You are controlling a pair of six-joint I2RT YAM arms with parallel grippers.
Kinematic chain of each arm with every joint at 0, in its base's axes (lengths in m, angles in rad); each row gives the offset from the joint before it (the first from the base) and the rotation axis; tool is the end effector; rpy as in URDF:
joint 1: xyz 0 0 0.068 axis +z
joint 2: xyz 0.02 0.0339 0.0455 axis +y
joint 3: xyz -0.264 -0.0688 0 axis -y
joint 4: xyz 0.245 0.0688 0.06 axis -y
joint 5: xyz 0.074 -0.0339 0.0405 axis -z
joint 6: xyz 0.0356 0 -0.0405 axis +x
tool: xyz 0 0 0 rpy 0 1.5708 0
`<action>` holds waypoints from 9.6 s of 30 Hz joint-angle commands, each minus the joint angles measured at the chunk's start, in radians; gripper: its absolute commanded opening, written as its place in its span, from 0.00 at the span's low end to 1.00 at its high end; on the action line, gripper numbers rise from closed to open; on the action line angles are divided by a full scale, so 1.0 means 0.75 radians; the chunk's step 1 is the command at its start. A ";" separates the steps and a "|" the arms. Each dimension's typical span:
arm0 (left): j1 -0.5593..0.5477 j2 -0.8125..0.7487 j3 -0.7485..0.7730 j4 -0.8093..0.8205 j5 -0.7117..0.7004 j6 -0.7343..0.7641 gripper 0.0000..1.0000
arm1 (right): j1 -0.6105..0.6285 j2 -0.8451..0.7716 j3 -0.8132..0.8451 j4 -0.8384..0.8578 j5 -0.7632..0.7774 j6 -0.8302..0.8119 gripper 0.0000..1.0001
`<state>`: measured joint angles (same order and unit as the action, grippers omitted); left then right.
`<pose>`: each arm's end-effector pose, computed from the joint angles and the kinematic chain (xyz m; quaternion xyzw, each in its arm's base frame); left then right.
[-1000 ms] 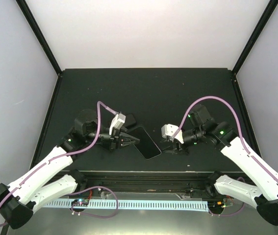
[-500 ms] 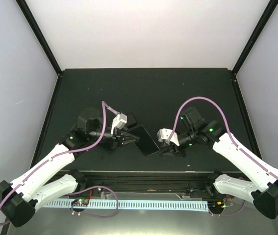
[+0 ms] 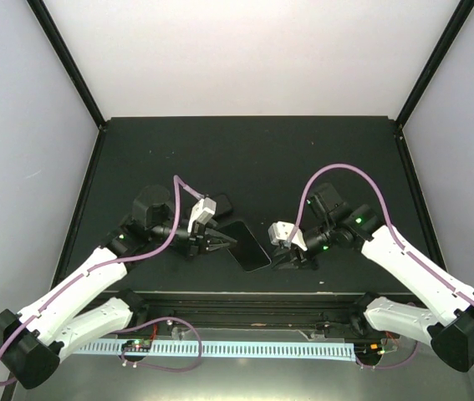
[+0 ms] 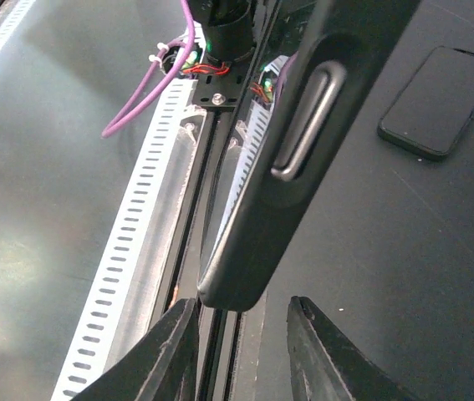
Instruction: Take the phone out of the phone case
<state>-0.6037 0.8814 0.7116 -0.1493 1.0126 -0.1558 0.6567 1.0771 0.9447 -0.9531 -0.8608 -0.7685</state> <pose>0.1408 -0.1338 0.3058 0.4344 0.6280 -0.5549 0.3301 0.1348 0.1380 0.2871 -0.6526 0.6020 0.3922 0.2406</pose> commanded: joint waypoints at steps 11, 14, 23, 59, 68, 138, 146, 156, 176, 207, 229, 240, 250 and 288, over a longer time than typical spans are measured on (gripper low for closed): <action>-0.018 -0.021 0.003 0.073 0.121 0.068 0.01 | 0.004 0.034 0.073 -0.140 -0.128 -0.115 0.44; -0.017 -0.020 0.006 0.059 0.097 0.078 0.02 | 0.005 0.043 0.072 -0.146 -0.136 -0.108 0.48; -0.017 -0.023 0.008 0.056 0.101 0.084 0.02 | 0.004 0.082 0.110 -0.137 -0.152 -0.042 0.44; -0.065 -0.015 0.077 -0.087 0.092 0.149 0.02 | 0.010 0.070 0.150 -0.366 -0.233 -0.336 0.61; -0.062 -0.070 0.038 -0.019 0.047 0.104 0.02 | 0.014 0.062 0.106 -0.201 -0.138 -0.161 0.48; -0.075 -0.035 0.027 0.150 0.465 -0.043 0.01 | 0.022 0.268 0.174 -0.080 0.003 -0.054 0.23; -0.075 -0.063 0.014 0.189 0.477 -0.079 0.01 | 0.016 0.213 0.166 0.249 0.242 0.257 0.23; -0.079 -0.120 -0.052 0.355 0.170 -0.213 0.02 | 0.018 0.101 0.185 0.411 0.181 0.440 0.51; -0.304 0.177 -0.020 0.406 -0.166 -0.232 0.02 | 0.020 -0.003 0.229 0.428 -0.153 0.592 0.58; -0.353 0.465 0.189 0.401 -1.804 -0.186 0.86 | -0.331 -0.021 -0.436 1.044 0.868 1.710 0.01; -0.827 1.119 0.086 0.958 -2.138 0.153 0.83 | -0.373 0.268 -0.421 1.006 0.661 1.820 0.01; -0.825 1.267 0.144 1.017 -2.118 0.230 0.82 | -0.413 0.548 -0.300 0.898 0.522 1.792 0.01; -0.815 1.316 0.199 0.945 -2.216 0.206 0.79 | -0.416 0.540 -0.310 0.913 0.484 1.794 0.01; -0.813 1.280 0.153 0.946 -2.537 0.124 0.02 | -0.477 0.450 -0.297 0.907 0.804 1.651 0.01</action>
<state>-1.2381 1.9144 0.8974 0.5373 -0.7918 -0.0612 0.3302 1.4368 0.6968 -0.2462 -0.5224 0.5766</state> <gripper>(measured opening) 0.067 0.064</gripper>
